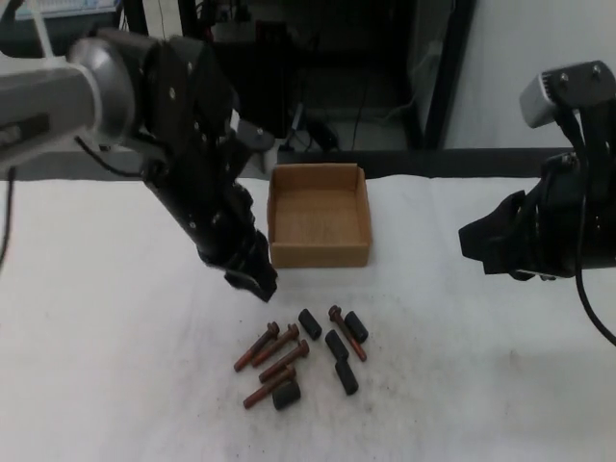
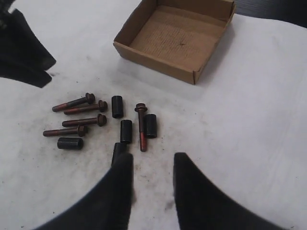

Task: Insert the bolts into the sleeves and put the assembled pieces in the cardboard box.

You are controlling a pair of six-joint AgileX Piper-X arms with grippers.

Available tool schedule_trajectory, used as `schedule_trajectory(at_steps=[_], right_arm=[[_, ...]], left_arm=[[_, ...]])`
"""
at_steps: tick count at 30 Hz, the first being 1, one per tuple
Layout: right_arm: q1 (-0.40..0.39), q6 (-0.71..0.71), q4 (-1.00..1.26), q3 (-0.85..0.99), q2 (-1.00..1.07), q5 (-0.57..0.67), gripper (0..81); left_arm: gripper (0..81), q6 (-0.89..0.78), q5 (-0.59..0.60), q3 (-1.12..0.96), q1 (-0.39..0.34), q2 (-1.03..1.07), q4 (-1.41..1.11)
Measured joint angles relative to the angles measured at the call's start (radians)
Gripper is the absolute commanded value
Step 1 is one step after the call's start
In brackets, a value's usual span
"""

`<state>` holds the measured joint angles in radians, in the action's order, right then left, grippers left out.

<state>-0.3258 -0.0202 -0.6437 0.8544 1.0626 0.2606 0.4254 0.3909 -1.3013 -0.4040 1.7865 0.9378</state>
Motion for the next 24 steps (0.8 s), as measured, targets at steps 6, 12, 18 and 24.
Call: schedule_trajectory(at_steps=[6,12,18,24], right_arm=[[0.000,0.000,0.000,0.000,0.000,0.000,28.5],[0.000,0.000,0.000,0.000,0.000,0.000,28.5],[0.000,0.000,0.000,0.000,0.000,0.000,28.5],[0.000,0.000,0.000,0.000,0.000,0.000,28.5]], left_arm=[[34.3,-0.021,-0.069,0.000,-0.035,0.074,0.000],[34.3,-0.021,-0.139,0.000,-0.068,0.108,0.000],[34.3,-0.021,-0.244,0.000,-0.073,0.113,-0.012],[34.3,-0.021,-0.270,0.008,-0.073,0.123,-0.064]])
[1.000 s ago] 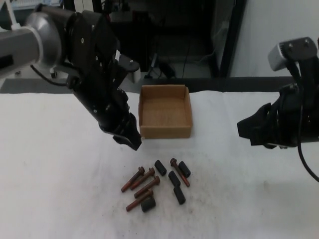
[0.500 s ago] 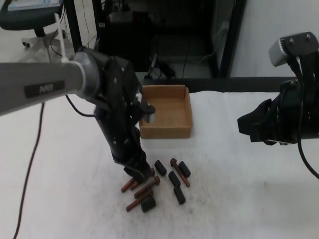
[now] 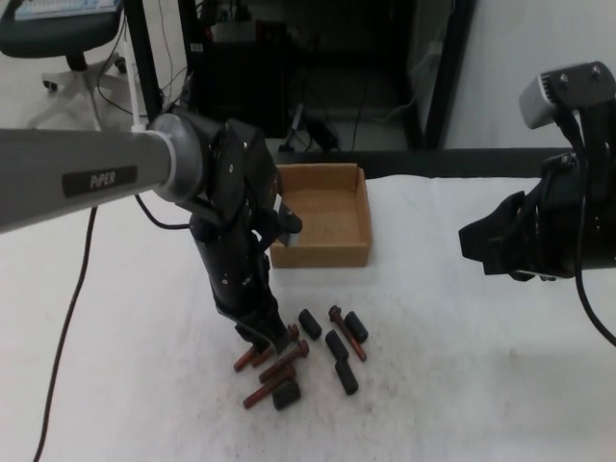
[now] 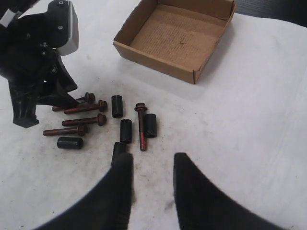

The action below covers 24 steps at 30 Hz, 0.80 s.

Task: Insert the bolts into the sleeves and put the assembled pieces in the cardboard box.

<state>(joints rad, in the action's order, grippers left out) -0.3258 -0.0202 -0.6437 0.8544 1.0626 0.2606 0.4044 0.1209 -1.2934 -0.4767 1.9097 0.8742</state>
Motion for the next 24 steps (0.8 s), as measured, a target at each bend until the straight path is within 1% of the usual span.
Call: schedule_trajectory(at_steps=[13,24], right_arm=[[0.000,0.000,-0.002,0.000,0.000,0.000,28.5],[0.000,0.000,-0.004,0.000,0.000,-0.001,28.5]], left_arm=[[34.3,0.000,-0.003,0.000,0.000,0.003,-0.062],[34.3,0.000,-0.007,-0.002,0.000,0.054,-0.008]])
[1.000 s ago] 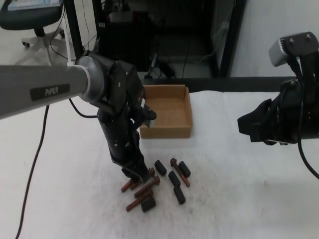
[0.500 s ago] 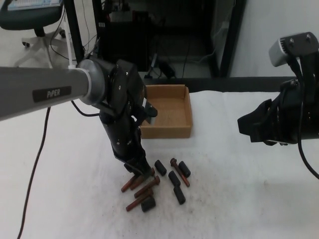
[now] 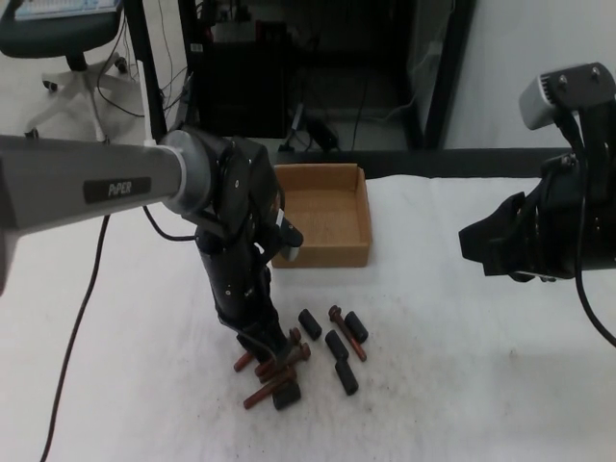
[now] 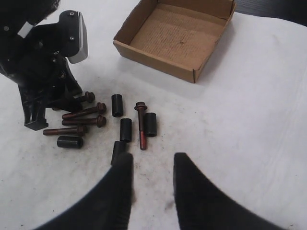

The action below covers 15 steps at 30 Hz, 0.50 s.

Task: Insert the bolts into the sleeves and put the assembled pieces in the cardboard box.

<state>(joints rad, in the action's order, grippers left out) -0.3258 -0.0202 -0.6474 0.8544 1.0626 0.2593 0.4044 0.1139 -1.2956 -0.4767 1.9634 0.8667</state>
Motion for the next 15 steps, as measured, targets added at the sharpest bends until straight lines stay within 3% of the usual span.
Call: schedule_trajectory(at_steps=[15], right_arm=[[0.000,0.000,0.000,0.000,0.000,0.001,28.0]], left_arm=[[34.3,-0.066,0.018,-0.005,0.000,0.011,-0.018]])
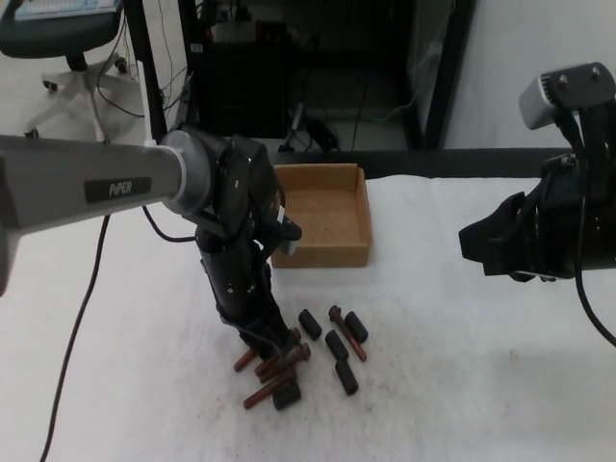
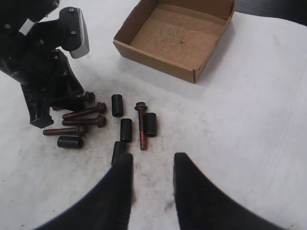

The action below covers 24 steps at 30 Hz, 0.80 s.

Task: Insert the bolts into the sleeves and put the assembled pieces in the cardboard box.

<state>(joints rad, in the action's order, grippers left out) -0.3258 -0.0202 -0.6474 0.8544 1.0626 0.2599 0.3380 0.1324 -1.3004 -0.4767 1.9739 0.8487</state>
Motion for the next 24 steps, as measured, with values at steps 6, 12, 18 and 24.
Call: schedule_trajectory(at_steps=[6,12,18,24], right_arm=[[0.000,0.000,0.000,0.000,0.000,0.000,28.0],[0.000,0.000,0.000,0.000,0.000,0.000,27.9],[0.000,0.000,0.000,0.000,0.000,0.000,27.9],[0.000,0.000,0.000,0.000,0.000,0.000,27.9]], left_arm=[[34.3,-0.001,0.004,-0.001,0.000,0.002,-0.007],[6.0,-0.001,0.010,-0.006,0.002,0.011,-0.016],[0.3,0.000,0.119,-0.005,0.008,0.017,-0.064],[0.3,-0.063,0.160,-0.005,0.013,0.010,-0.086]])
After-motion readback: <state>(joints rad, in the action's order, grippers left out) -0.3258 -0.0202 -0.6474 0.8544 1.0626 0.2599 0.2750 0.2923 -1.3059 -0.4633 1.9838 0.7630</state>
